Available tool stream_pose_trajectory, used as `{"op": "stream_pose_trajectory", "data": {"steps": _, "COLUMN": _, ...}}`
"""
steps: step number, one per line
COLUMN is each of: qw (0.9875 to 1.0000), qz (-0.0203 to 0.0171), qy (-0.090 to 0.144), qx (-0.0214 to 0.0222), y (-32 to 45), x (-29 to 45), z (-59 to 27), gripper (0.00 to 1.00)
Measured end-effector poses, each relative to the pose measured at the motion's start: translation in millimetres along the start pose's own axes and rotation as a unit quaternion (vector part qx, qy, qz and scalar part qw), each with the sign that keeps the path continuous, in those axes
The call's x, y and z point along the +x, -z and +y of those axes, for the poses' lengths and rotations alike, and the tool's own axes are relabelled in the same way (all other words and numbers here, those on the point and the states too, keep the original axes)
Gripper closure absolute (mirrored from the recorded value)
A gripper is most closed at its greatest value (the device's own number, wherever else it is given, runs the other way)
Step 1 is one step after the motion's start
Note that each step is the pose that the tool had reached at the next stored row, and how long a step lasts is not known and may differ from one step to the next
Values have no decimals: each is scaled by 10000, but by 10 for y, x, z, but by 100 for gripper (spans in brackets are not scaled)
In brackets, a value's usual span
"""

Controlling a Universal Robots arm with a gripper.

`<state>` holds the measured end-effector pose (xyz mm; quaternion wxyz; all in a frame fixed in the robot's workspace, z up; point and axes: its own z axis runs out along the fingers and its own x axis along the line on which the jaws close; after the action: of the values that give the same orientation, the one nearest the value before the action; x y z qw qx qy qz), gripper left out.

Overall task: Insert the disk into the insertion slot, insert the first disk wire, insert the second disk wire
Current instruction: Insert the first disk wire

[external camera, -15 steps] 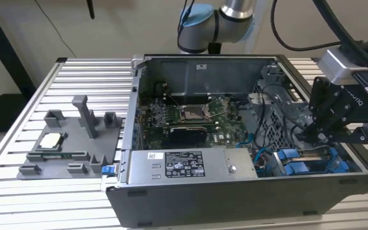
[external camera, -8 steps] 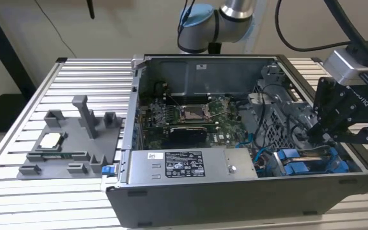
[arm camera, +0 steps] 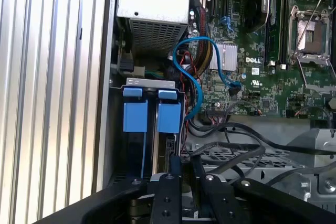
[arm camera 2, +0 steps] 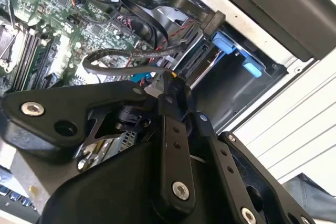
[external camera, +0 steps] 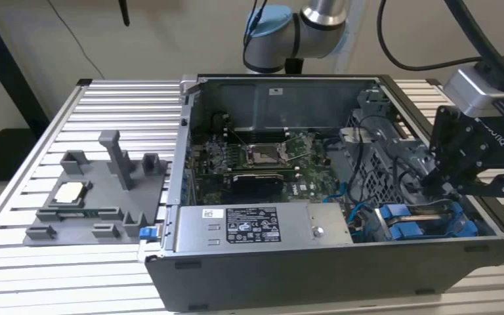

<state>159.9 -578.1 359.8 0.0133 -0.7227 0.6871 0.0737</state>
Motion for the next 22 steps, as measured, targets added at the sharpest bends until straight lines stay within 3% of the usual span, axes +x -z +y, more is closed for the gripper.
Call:
{"op": "stream_pose_trajectory", "data": {"steps": 11, "qw": 10000, "qz": 0, "qy": -2, "qx": -9, "y": -66, "x": 50, "z": -118, "gripper": 81}}
{"op": "stream_pose_trajectory", "data": {"steps": 22, "qw": 10000, "qz": 1, "qy": -3, "qx": -8, "y": -148, "x": 78, "z": -170, "gripper": 81}}
